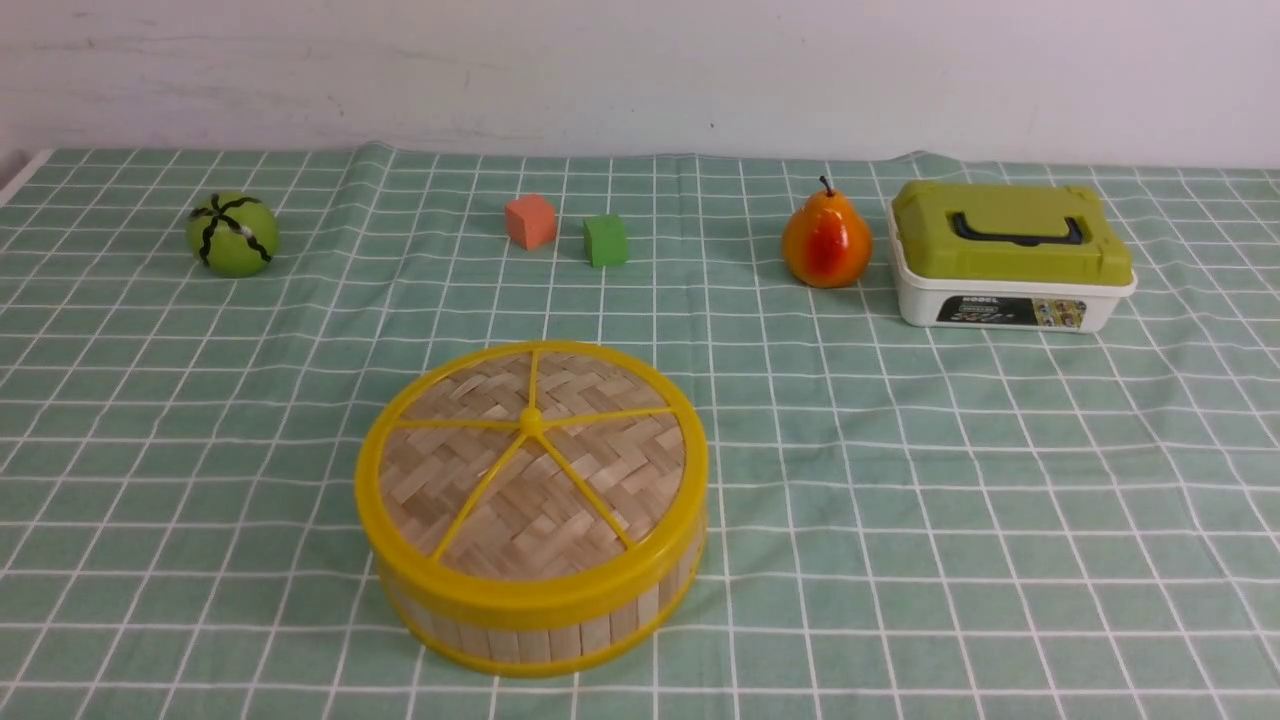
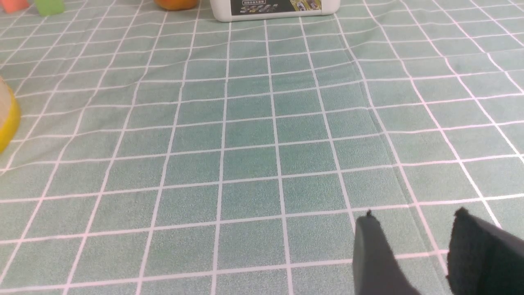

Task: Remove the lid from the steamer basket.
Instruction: Use the left arm to lift the lid of the steamer

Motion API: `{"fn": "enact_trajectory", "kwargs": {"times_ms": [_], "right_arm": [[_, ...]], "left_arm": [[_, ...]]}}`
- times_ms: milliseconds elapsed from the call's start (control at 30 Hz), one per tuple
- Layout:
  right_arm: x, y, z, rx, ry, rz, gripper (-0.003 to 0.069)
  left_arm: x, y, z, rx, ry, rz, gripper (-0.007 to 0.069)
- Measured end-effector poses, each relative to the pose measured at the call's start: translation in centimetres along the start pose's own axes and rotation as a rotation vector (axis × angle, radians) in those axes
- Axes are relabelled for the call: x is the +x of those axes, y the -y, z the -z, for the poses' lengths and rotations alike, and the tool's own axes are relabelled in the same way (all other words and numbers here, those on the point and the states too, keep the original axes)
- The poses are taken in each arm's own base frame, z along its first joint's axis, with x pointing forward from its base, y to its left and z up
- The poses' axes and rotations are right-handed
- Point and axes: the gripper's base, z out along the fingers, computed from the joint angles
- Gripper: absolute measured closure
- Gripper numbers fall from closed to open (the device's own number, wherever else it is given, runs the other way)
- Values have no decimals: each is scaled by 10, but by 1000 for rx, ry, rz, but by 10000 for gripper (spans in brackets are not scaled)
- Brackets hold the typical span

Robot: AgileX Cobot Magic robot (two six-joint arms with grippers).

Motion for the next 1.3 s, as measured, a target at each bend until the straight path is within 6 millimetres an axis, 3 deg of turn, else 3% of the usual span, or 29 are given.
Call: {"fn": "enact_trajectory", "kwargs": {"times_ms": [467,533,633,767,1200,1300], "right_arm": [[0,0,0,0,0,0,417],[0,0,0,0,0,0,417],[0,0,0,0,0,0,418],[0,0,0,0,0,0,418],[0,0,0,0,0,0,418],[0,0,0,0,0,0,418]], "left_arm": [[0,1,0,8,3,22,386],[0,3,0,32,-1,118,386],[-1,11,1,125,-16,468,386],[-6,18,2,212,-10,759,386],[-26,18,5,319,177,925,398],[-52,22,18,407,353,934,538]]}}
